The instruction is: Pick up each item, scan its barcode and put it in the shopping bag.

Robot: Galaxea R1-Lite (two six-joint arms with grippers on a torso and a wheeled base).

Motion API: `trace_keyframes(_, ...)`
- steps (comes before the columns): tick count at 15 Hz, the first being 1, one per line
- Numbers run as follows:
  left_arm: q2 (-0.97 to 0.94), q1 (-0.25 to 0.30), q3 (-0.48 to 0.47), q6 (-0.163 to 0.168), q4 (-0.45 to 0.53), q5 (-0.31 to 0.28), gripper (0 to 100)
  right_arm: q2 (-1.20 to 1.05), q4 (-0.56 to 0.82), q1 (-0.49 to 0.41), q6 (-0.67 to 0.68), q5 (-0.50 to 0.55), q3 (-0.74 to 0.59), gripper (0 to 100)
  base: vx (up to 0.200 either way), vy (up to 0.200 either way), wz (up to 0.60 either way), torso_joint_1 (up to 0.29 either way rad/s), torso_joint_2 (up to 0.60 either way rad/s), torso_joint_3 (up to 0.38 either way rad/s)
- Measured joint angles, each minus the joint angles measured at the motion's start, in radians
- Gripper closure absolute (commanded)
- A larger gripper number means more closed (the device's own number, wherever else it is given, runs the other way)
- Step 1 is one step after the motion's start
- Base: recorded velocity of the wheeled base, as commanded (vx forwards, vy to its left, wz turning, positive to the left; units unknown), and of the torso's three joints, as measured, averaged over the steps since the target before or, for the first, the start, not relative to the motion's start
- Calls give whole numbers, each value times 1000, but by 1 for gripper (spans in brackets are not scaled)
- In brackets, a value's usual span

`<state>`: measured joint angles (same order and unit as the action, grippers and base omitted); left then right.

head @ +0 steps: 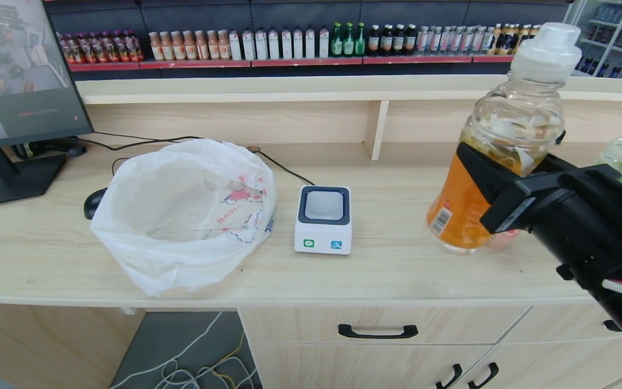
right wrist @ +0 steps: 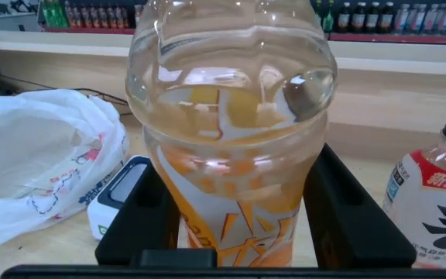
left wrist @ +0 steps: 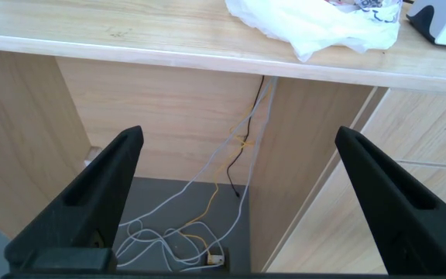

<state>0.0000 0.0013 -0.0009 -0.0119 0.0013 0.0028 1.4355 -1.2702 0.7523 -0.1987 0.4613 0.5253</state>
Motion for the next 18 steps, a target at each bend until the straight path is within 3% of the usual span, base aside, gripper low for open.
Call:
trace_keyframes(6, 0, 0, 0, 0, 0, 0, 0, -134, 1, 66, 61, -60, -188, 100, 0, 0, 0, 0, 0, 0)
trace_keyframes(9, 0, 0, 0, 0, 0, 0, 0, -174, 2, 116, 82, -85, -219, 100, 0, 0, 0, 0, 0, 0)
trace_keyframes(14, 0, 0, 0, 0, 0, 0, 0, -200, 4, 155, 235, -90, -192, 100, 0, 0, 0, 0, 0, 0)
trace_keyframes(18, 0, 0, 0, 0, 0, 0, 0, -204, 84, 165, 386, -97, -57, 100, 0, 0, 0, 0, 0, 0)
